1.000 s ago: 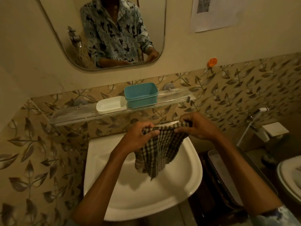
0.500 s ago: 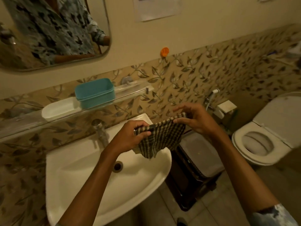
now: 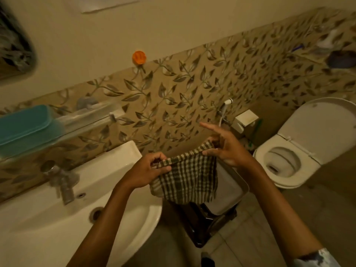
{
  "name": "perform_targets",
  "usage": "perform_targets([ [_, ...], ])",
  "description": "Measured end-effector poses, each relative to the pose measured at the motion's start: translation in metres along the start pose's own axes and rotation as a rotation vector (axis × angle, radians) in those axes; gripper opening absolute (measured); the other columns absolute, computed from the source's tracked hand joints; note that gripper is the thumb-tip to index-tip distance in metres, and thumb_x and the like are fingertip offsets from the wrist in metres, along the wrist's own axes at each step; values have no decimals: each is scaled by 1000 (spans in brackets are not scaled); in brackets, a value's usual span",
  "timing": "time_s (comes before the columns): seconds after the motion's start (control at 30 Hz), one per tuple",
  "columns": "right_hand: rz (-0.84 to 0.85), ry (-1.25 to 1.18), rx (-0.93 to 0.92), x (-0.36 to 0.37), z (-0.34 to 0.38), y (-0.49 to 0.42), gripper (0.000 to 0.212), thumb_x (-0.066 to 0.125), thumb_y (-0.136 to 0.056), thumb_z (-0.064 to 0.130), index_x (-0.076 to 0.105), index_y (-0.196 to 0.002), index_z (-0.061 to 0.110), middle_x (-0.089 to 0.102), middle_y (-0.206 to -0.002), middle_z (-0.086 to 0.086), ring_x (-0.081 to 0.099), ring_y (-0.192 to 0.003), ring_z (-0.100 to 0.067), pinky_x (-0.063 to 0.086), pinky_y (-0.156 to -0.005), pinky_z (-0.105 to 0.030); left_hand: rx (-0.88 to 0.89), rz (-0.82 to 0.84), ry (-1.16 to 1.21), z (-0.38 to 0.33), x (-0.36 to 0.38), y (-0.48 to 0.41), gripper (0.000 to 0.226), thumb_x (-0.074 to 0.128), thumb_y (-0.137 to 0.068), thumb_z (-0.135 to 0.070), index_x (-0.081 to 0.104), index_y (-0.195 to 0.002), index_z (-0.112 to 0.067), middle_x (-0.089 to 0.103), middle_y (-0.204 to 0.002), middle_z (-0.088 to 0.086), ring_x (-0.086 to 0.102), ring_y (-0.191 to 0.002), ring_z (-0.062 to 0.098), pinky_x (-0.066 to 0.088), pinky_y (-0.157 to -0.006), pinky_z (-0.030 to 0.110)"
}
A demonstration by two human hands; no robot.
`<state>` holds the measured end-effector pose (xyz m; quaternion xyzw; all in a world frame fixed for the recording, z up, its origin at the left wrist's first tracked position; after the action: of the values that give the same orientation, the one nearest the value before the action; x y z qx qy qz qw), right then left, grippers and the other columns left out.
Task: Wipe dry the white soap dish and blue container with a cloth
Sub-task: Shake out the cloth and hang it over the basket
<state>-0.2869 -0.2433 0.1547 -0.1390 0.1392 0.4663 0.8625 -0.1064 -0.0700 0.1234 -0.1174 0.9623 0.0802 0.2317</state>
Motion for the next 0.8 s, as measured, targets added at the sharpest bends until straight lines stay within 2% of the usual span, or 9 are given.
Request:
perform_targets([
  [0.07,8,118,7,-13,-20,-8,78,69,-78,-6,43,-139,35,57,-124,4,59,-100,0,50,-90,-29,2,14,-42,-2,17,-26,26,71,-80,-14,52,-73,-32,55,-72,-16,53,-70,2,44,-68,22],
  [0.13,-6,134,10,-30,-44,-18,72,65,-80,-7,45,-139,28,64,-105,4,62,-99,-5,50,-91,-30,-20,46,-41,0,39,-55,29,70,-79,-7,50,-78,-29,55,-75,-13,54,-73,7,46,-69,27],
  [0.2,-10,97,8,-47,-70,-26,66,61,-81,-12,46,-138,19,66,-96,0,65,-95,-11,50,-91,-30,-63,81,-18,1,61,-82,31,72,-78,-9,53,-90,-30,58,-87,-1,59,-81,16,51,-73,33],
  [0.3,-39,41,37,-67,-103,-35,64,58,-81,-15,49,-135,18,67,-94,-3,66,-96,-14,51,-92,-34,-143,105,55,8,87,-116,36,77,-75,-9,58,-104,-20,62,-100,8,64,-88,18,55,-71,25],
  [0.43,-35,-23,35,-90,-141,-47,63,60,-80,-15,49,-133,16,68,-95,-2,67,-97,-15,53,-91,-34,-141,96,48,23,119,-154,14,74,-78,-22,60,-77,-21,63,-72,-4,62,-67,7,49,-62,26],
  [0.57,-28,127,101,-107,-179,-55,55,70,-80,0,55,-130,19,66,-110,-3,62,-106,-14,49,-93,-30,-176,-61,-43,51,137,-182,15,73,-78,-18,60,-72,-18,64,-72,8,64,-70,23,54,-67,41],
  [0.63,37,385,113,-109,-203,-61,41,71,-82,11,63,-121,19,64,-106,2,59,-97,-11,46,-84,-24,-218,-136,-136,71,146,-196,12,75,-76,-17,64,-73,-15,67,-73,6,65,-70,20,57,-67,41],
  [0.7,162,523,79,-102,-226,-69,12,67,-84,12,67,-95,17,61,-90,6,55,-80,-4,37,-70,-16,-258,-173,-259,89,156,-204,12,74,-77,-22,65,-74,-15,67,-74,2,64,-70,16,55,-65,36],
  [0.8,267,585,81,-90,-260,-84,15,63,-80,3,60,-76,16,59,-77,0,51,-70,-9,30,-60,-17,-297,-161,-360,114,173,-209,16,69,-80,-28,57,-74,-18,63,-81,4,59,-79,22,51,-68,37],
])
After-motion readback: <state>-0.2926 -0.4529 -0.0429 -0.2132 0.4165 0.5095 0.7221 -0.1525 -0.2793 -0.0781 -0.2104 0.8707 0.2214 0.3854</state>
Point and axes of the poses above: each hand's wrist, its own y-axis away from the middle knuckle, its own x-axis out of the palm, z = x × y, the point moved 3 cm from there along -y, towards the middle knuckle
